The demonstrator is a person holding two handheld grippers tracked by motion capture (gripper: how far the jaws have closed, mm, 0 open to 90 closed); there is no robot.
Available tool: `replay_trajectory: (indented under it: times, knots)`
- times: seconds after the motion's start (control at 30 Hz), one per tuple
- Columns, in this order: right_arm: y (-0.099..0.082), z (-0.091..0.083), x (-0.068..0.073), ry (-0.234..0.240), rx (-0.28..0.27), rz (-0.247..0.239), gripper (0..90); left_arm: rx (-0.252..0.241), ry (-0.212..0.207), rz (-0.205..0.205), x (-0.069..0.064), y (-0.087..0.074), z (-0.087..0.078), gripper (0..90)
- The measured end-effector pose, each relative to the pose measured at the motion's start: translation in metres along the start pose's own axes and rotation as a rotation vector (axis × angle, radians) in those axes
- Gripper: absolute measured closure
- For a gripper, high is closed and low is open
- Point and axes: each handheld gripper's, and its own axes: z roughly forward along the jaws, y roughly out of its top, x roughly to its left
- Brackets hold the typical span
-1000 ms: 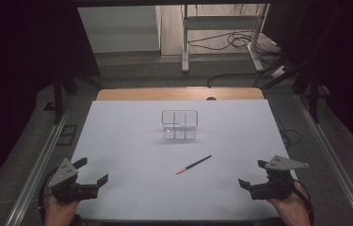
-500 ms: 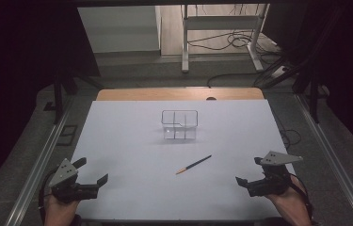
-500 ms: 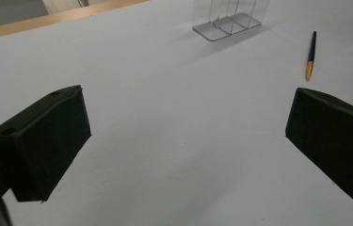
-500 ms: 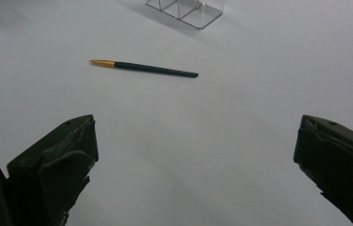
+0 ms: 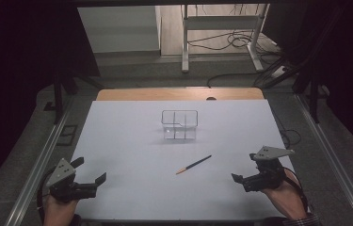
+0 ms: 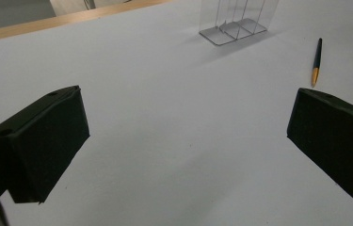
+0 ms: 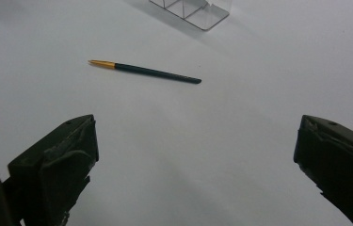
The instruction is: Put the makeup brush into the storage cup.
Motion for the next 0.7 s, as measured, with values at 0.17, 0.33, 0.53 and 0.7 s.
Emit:
replay_trajectory:
  times: [0.17, 0.33, 0.53, 0.7]
  knots:
    - [0.004, 0.003, 0.000, -0.002, 0.015, -0.027, 1.0, 0.000, -0.001, -0.003, 0.000, 0.000, 0.000, 0.0]
    - [0.009, 0.007, -0.001, -0.001, 0.031, -0.047, 1.1, 0.005, -0.001, -0.003, 0.000, 0.000, 0.000, 0.0]
    - [0.015, 0.012, -0.002, -0.001, 0.055, -0.067, 1.1, 0.007, -0.006, -0.004, 0.000, 0.000, 0.001, 0.0]
    - [0.019, 0.017, -0.002, 0.002, 0.079, -0.083, 1.1, 0.015, -0.010, 0.002, -0.001, 0.000, 0.001, 0.0]
